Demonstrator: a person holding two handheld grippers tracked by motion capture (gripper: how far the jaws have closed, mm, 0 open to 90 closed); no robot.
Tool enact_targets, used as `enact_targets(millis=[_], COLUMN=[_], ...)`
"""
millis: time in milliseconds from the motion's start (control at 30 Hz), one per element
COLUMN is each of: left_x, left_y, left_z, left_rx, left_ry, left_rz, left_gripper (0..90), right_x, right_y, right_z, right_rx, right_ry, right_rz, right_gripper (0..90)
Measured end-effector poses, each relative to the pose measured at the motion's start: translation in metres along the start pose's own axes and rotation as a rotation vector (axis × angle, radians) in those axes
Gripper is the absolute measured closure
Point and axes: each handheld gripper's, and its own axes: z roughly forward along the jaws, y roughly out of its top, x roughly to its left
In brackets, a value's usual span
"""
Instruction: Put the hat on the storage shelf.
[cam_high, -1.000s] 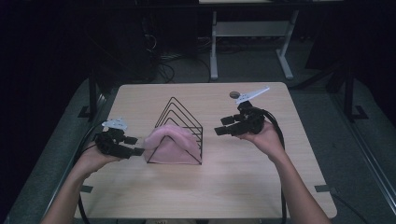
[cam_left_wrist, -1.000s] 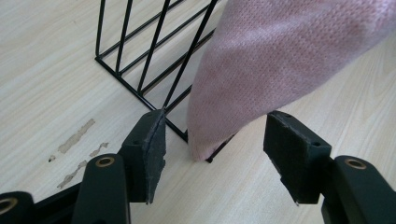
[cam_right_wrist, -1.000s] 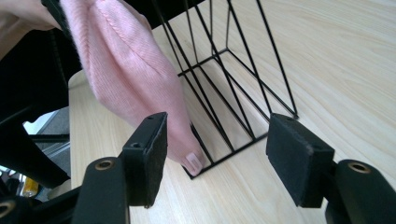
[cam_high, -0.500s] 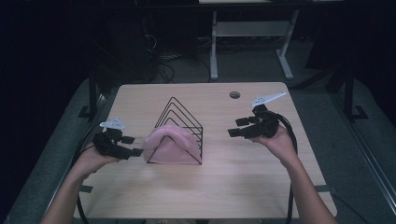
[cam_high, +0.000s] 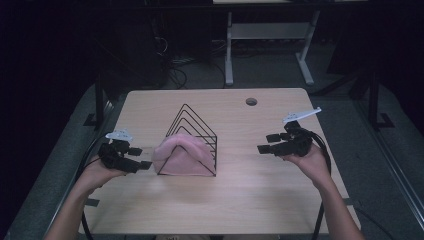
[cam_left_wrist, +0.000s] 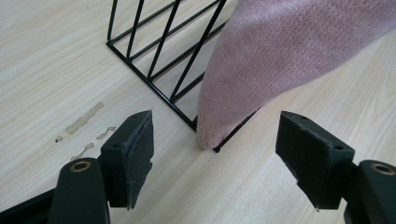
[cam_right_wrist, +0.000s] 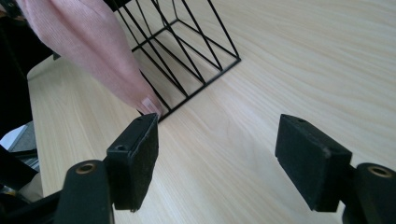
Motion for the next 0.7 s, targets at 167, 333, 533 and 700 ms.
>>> enact_targets(millis=[167, 333, 533, 700], left_x=[-0.002, -0.003, -0.006, -0.006], left_y=[-0.002, -0.006, -0.011, -0.014], left_z=[0.002, 0.004, 0.005, 0.004], left_rx=[-0.007, -0.008, -0.013, -0.018], left_ry=[0.003, 0.001, 0.001, 0.002], left_rz=[-0.003, -0.007, -0.012, -0.018], left_gripper=[27.9, 27.9, 27.9, 27.9], right_x=[-0.002, -0.003, -0.005, -0.009], right_y=[-0.012, -0.025, -0.046, -0.065], right_z=[-0.006, -0.011, -0.019, -0.022], right_rx=[0.002, 0.006, 0.009, 0.019], right_ry=[-0.017, -0.035, -0.061, -0.077], right_rz=[0.015, 0.029, 0.043, 0.067], right_gripper=[29.5, 29.2, 28.3, 27.9])
